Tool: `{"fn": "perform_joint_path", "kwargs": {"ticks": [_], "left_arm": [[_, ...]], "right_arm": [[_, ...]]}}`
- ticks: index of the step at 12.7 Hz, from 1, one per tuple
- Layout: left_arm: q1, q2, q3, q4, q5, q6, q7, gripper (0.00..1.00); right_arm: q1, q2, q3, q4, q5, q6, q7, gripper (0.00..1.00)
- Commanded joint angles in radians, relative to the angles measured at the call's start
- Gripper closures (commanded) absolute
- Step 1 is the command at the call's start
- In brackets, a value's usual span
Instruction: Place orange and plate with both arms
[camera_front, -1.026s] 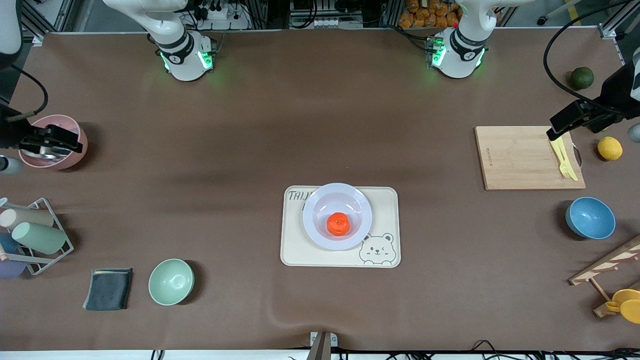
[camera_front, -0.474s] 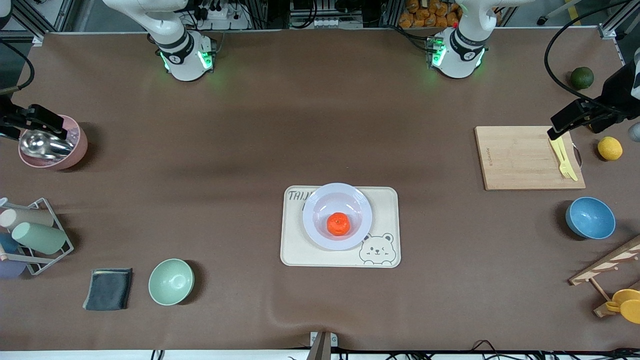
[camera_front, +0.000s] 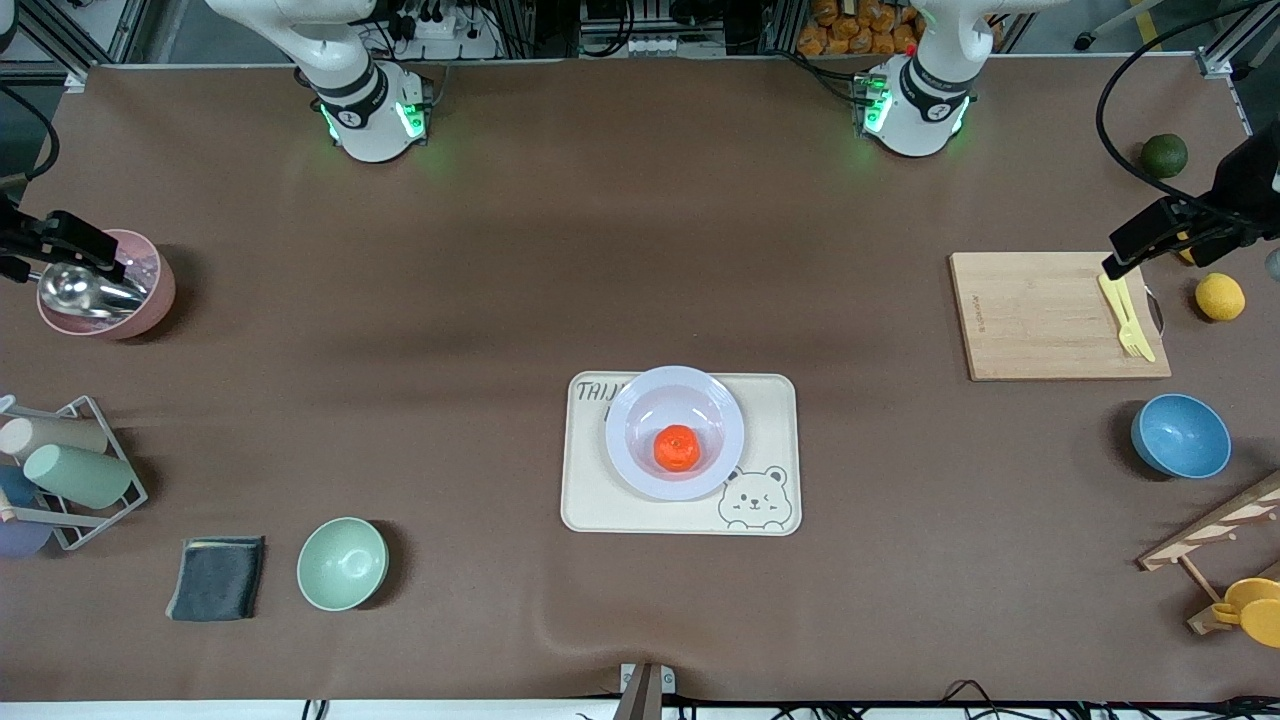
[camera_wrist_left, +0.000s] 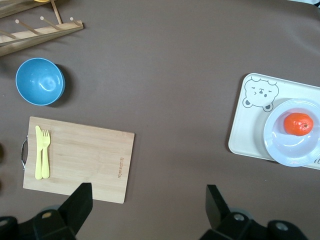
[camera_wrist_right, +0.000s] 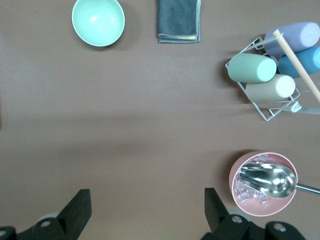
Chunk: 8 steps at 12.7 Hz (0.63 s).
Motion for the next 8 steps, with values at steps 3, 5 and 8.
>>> {"fn": "perform_joint_path", "kwargs": {"ticks": [3, 5, 8], "left_arm": [[0.007, -0.024, -0.001, -0.003, -0.013, -0.035, 0.033, 0.0], [0.007, -0.045, -0.001, -0.008, -0.013, -0.053, 0.063, 0.0], [0.004, -0.044, -0.006, -0.011, -0.01, -0.053, 0.088, 0.0]], "right_arm": [[-0.013, -0.015, 0.021, -0.011, 0.014, 0.024, 0.004, 0.0], [-0.013, -0.013, 0.021, -0.014, 0.061, 0.024, 0.009, 0.0], [-0.005, -0.01, 0.019, -0.013, 0.063, 0.016, 0.027, 0.0]]}}
